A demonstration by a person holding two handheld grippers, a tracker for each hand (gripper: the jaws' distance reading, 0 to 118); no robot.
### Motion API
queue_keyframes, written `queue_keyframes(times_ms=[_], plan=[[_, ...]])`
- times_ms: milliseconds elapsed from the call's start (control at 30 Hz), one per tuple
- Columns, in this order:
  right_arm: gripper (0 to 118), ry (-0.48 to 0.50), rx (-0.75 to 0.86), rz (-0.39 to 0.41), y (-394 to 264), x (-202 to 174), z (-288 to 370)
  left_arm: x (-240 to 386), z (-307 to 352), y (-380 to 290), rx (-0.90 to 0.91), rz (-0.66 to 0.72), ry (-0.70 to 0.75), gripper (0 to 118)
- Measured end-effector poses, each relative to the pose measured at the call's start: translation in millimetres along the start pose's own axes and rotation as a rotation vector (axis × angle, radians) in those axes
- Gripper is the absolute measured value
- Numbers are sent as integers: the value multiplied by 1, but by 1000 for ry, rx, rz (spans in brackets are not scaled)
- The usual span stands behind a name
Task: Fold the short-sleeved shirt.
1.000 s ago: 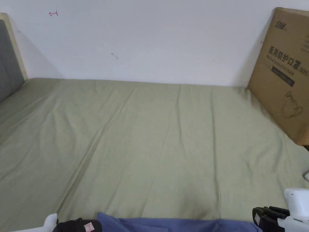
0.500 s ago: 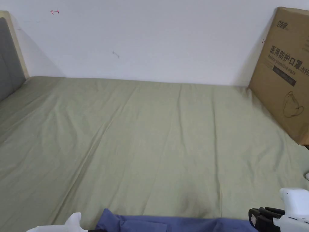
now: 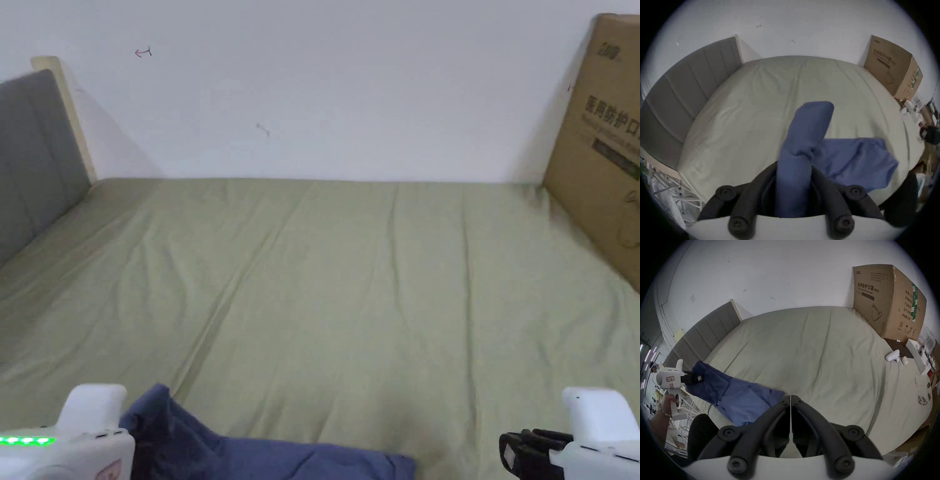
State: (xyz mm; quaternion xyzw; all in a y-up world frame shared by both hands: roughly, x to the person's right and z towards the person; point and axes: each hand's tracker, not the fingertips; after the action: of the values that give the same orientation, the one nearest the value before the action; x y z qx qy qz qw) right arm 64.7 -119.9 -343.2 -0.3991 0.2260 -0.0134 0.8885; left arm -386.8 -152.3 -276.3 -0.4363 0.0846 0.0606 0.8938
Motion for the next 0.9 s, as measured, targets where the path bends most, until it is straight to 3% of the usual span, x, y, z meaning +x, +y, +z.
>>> queue_keyframes(times_ms=[267, 300, 333, 367, 400, 433, 467, 700, 733, 833, 900], plan=[[1, 10, -9, -47, -15, 10, 15, 135, -56, 4, -193, -8, -410, 12], [1, 9, -12, -63, -16, 14, 17, 159, -65, -1, -220, -13, -449, 21], [0, 7, -14, -73, -18, 16, 18, 170, -70, -4, -238, -14, -495, 38], [0, 2, -13, -83, -19, 19, 20, 181, -77, -7, -266, 0, -553, 72], [1, -5, -11, -90, -20, 22, 21, 191, -80, -11, -310, 17, -607, 95], [1, -12, -10, -94, -21, 25, 21, 198, -80, -13, -336, 20, -625, 109], [1, -17, -10, -99, -22, 29, 20, 200, -79, -15, -342, 39, -645, 114], [1, -22, 8, -107, -20, 31, 26, 159, -44, 3, -194, -11, -526, 109], [0, -22, 11, -105, -19, 34, 23, 154, -38, 5, -169, -27, -516, 96], [1, -17, 28, -105, -17, 34, 23, 148, -27, 5, -153, -85, -445, 12], [1, -14, 37, -108, -16, 31, 25, 150, -29, 0, -167, -89, -495, 5]])
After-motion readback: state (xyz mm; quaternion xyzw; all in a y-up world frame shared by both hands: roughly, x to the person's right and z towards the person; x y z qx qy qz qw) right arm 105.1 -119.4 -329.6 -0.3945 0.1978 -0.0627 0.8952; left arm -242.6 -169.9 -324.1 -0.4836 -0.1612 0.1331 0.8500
